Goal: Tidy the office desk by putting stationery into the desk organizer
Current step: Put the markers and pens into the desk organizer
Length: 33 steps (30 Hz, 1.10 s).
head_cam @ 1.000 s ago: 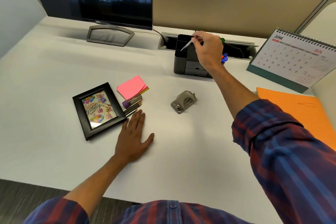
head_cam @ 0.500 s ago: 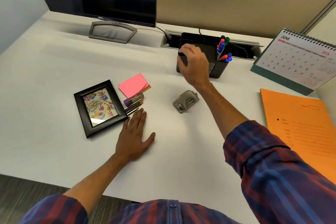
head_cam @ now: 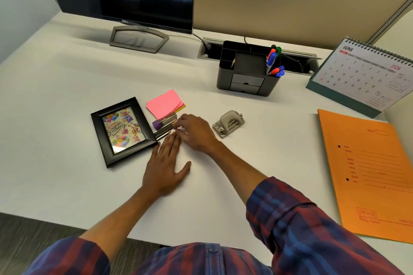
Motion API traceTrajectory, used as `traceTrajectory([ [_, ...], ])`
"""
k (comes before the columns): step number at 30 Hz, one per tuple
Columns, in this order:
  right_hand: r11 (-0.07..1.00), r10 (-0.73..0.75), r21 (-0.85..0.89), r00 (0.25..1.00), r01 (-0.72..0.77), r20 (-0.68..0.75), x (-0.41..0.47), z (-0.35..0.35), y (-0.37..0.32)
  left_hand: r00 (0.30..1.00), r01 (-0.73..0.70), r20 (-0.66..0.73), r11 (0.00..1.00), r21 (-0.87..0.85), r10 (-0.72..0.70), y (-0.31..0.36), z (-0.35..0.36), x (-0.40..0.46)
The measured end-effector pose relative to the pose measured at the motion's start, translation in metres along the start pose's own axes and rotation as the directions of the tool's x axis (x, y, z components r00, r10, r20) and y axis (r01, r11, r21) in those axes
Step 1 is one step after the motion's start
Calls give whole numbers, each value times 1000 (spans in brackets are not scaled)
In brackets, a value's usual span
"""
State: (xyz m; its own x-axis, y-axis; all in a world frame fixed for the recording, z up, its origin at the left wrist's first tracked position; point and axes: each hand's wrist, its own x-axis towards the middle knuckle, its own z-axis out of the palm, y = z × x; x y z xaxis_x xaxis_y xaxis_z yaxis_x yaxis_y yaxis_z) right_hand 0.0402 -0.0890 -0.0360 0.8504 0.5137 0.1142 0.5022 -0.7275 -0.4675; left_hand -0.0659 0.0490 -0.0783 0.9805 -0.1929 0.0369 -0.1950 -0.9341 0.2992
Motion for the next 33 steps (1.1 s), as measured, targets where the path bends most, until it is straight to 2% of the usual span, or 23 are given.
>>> traceTrajectory([
  [7,997,-83,6,996,83,45,8,7,-17,997,-54,-58,997,-55,51,5,-5,-1],
  [11,987,-138,-65,985,145,102,13,10,-25,997,-42,-75,997,-65,37,6,-6,-2],
  [15,955,-176,-219,977,200,122,18,10,-30,997,-30,-74,997,-77,24,6,-6,-3],
  [19,954,-153,-233,973,191,172,23,5,-29,997,-31,-67,995,-90,25,6,-7,-3],
  [26,997,-28,-67,970,45,242,17,-10,-11,999,-25,-37,998,-57,23,4,-5,-2],
  [30,985,84,132,972,-115,217,12,-23,9,1000,-6,-24,998,-58,4,4,-3,-3],
  [33,924,159,325,975,-202,153,8,-36,24,1000,-6,-18,999,-54,5,3,-2,-3],
])
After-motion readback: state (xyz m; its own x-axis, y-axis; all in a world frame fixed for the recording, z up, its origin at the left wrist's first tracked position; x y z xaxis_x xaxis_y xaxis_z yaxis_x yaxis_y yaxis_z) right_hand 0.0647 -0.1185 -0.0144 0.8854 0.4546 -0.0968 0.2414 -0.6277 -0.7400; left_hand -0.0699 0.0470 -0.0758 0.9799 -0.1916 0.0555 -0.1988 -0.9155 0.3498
